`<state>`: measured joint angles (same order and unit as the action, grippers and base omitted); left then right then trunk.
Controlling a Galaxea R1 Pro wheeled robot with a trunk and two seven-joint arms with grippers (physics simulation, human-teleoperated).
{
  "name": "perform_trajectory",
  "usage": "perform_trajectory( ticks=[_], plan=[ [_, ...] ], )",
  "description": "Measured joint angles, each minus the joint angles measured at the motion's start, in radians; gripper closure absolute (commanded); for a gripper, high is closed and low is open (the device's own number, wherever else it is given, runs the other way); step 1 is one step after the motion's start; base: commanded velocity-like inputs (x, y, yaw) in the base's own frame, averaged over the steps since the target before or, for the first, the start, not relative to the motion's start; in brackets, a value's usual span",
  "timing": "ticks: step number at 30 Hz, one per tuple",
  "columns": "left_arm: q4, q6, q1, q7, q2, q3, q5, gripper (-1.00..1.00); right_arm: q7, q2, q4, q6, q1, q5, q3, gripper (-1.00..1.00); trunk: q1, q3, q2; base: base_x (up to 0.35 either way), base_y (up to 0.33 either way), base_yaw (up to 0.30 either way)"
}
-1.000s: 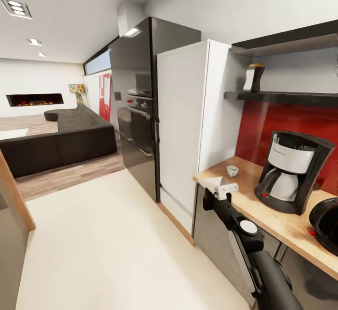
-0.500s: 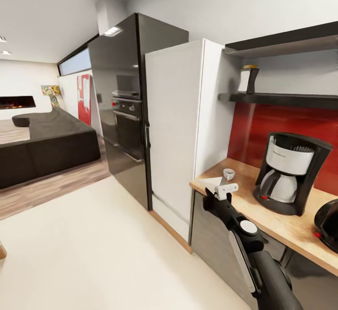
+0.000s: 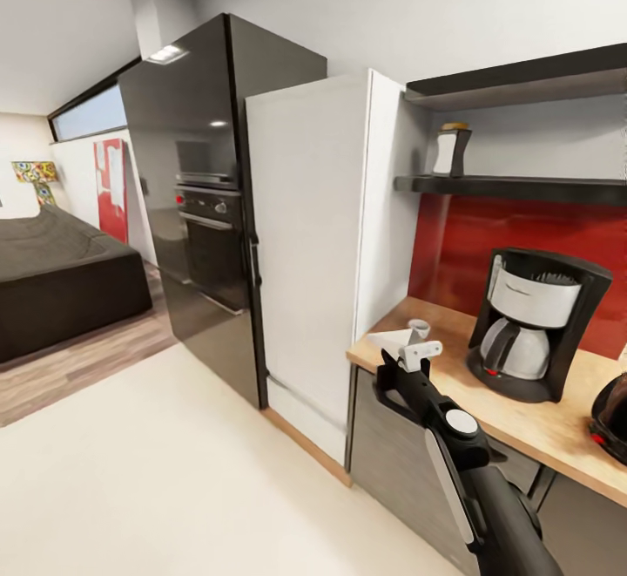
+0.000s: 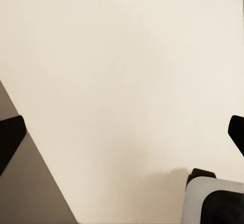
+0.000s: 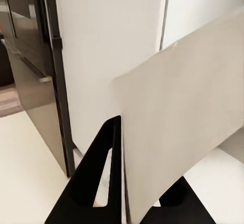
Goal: Set up a coffee station on the kitchen countertop: keep the coffee maker on the countertop, move the bottle of coffee from the kitchen shelf to the counter next to the coffee maker, place a paper coffee filter on top of the coffee maker, put the saucer next to the coffee maker with the coffee cup on the saucer, and place the electric kettle next to the coffee maker.
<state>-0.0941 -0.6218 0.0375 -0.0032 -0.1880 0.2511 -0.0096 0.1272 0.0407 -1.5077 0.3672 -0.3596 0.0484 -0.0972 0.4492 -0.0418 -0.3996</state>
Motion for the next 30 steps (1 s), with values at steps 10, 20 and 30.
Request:
perform_trajectory(
  ticks=[10,20,30],
  plan=[
    [0.0,0.0,0.0,0.002,0.001,0.0,0.0,-1.0,0.0,0.0,0.001,0.0,-0.001,0.0,0.0,1.0,0.0,-0.006,0.0,0.244,0.254,-0.247],
    [0.0,0.0,0.0,0.001,-0.001,0.0,0.0,-1.0,0.0,0.0,0.0,0.0,0.0,0.0,0.0,1.0,0.0,-0.011,0.0,0.125,0.145,-0.252],
    [0.0,-0.002,0.0,0.0,-0.001,-0.005,-0.004,-1.0,0.001,0.0,-0.001,0.002,0.0,0.0,0.0,1.0,0.0,-0.012,0.0,0.002,0.002,-0.278]
  ],
)
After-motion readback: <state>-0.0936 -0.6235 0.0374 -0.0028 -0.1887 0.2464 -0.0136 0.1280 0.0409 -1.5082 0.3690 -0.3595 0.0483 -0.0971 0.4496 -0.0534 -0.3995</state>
